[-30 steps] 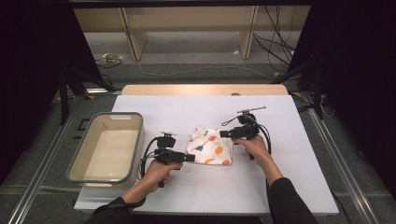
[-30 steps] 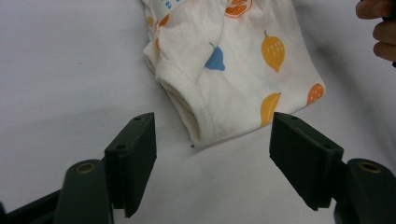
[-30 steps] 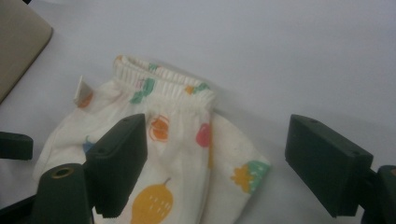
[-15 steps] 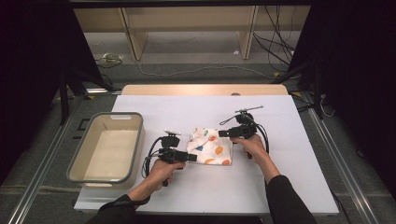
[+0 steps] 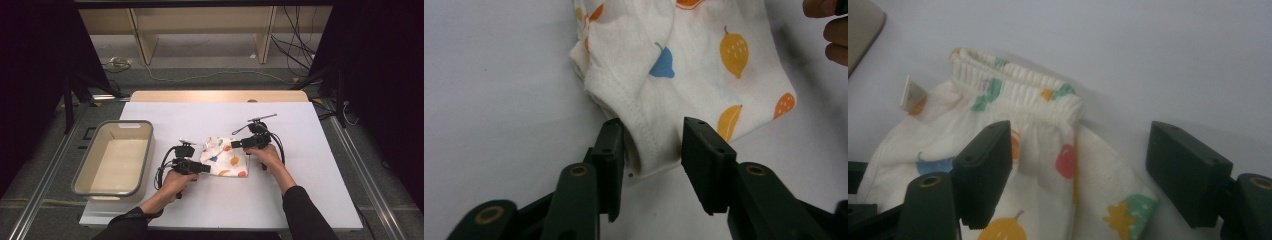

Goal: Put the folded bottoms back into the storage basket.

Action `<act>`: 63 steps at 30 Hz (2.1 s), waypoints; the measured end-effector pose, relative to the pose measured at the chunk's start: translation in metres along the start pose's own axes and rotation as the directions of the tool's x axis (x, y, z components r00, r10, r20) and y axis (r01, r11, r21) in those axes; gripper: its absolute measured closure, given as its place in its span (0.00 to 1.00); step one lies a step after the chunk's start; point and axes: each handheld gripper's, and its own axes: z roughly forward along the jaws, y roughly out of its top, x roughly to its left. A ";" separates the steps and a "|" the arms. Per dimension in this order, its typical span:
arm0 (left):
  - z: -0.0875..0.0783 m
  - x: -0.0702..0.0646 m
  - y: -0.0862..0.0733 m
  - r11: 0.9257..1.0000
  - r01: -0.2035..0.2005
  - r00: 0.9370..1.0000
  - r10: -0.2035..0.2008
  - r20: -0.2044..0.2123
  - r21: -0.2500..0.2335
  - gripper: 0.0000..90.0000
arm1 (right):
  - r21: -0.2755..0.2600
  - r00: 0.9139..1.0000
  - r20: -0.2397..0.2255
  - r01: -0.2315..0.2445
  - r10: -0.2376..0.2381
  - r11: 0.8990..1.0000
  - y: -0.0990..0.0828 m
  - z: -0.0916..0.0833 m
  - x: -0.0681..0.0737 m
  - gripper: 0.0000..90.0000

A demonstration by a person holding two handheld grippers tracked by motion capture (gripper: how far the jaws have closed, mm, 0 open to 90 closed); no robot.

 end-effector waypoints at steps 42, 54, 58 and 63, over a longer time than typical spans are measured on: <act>-0.016 -0.013 0.004 0.991 -0.112 0.993 0.115 0.039 -0.068 0.94 | -0.061 0.995 -0.058 0.073 -0.076 0.995 0.004 -0.012 0.018 0.91; -0.028 -0.014 0.007 0.988 -0.126 0.990 0.131 0.053 -0.091 0.94 | -0.097 0.995 -0.071 0.069 -0.076 0.993 0.008 -0.019 0.022 0.91; -0.030 -0.013 0.008 0.986 -0.138 0.988 0.143 0.051 -0.091 0.94 | -0.106 0.994 -0.073 0.067 -0.075 0.992 0.008 -0.021 0.023 0.91; -0.033 -0.014 0.009 0.985 -0.142 0.987 0.148 0.055 -0.095 0.94 | -0.114 0.994 -0.077 0.070 -0.079 0.991 0.010 -0.023 0.025 0.91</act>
